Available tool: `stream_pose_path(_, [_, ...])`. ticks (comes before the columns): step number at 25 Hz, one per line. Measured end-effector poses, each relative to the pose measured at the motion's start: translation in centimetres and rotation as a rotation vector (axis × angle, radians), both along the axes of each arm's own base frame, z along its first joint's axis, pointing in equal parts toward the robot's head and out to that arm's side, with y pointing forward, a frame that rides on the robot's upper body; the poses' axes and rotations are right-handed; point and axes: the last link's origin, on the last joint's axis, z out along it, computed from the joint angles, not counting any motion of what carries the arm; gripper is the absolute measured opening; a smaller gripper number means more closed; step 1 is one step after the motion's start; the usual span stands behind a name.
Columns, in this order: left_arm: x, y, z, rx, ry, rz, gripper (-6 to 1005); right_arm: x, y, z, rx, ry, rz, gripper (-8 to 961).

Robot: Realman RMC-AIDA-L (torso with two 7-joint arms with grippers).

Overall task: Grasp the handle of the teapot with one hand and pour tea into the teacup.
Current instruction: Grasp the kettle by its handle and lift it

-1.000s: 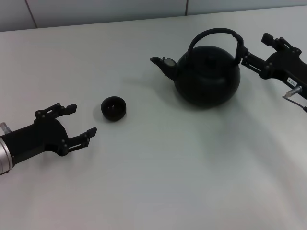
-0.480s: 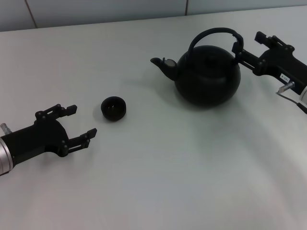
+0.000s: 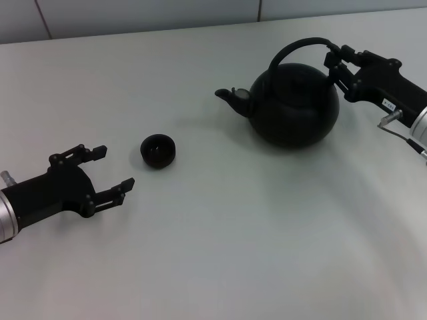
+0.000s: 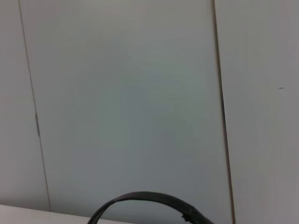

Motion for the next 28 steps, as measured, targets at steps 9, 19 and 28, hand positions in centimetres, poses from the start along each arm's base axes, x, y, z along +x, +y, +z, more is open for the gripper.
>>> stream_pose_path(9, [-0.1,0.1,0.0,0.004,0.005,0.004,799,-0.1,-0.2,-0.5,0.021,-0.03,0.016,139])
stream_pose_path(19, [0.1,0.1,0.0,0.003,0.003,0.0,799,-1.0,-0.2,0.4,0.095,-0.022,0.081,138])
stream_pose_path(28, [0.1,0.2,-0.1,0.001,0.003,-0.001,799,-3.6,2.0,0.5,0.108,-0.047,0.176,138])
